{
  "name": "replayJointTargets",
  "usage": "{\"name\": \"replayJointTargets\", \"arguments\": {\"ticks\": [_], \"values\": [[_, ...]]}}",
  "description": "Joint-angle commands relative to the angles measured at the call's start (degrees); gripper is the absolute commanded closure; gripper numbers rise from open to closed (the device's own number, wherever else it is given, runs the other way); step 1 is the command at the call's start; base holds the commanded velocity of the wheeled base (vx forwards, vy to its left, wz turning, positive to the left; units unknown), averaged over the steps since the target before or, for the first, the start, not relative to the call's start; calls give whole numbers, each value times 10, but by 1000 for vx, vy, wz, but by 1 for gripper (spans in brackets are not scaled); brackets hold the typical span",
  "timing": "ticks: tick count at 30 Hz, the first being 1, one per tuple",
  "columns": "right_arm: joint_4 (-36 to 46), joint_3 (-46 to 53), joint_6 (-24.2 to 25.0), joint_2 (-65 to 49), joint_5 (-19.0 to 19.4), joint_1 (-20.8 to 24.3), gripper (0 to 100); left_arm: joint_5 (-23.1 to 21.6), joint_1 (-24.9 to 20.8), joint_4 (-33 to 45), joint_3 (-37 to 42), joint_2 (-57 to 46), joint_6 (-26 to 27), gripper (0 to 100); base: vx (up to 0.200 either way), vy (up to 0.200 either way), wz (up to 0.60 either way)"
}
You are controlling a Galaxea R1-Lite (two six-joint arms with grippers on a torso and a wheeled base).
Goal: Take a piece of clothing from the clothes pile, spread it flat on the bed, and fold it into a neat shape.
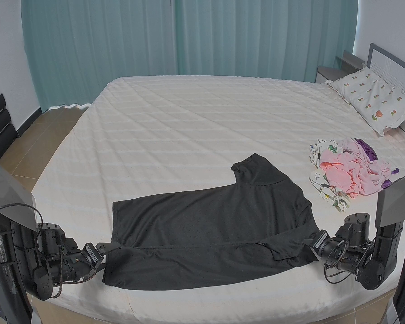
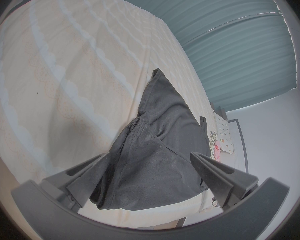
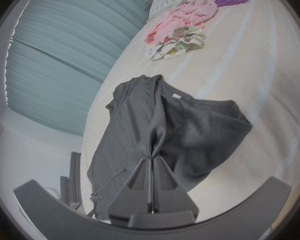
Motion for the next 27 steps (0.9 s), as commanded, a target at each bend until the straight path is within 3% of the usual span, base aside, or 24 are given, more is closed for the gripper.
{"name": "replayJointTargets", "arguments": {"ticks": [1, 2, 11, 22, 23, 27], "values": [[8, 1, 0, -43, 29, -4, 100, 0, 0, -5, 0, 1, 0, 0, 0, 0, 0], [36, -4, 0, -59, 52, -8, 100, 0, 0, -5, -1, 1, 1, 0, 0, 0, 0], [189, -67, -9, -108, 59, -28, 100, 1, 0, -5, -1, 2, 1, 0, 0, 0, 0], [214, -86, -12, -105, 60, -36, 100, 0, 0, -5, -4, 2, 0, 0, 0, 0, 0], [219, -85, -13, -105, 60, -36, 0, 0, 0, -5, -4, 2, 0, 0, 0, 0, 0], [240, -81, -27, -102, 59, -36, 0, 0, -1, -5, -4, 3, 0, 0, 0, 0, 0]]}}
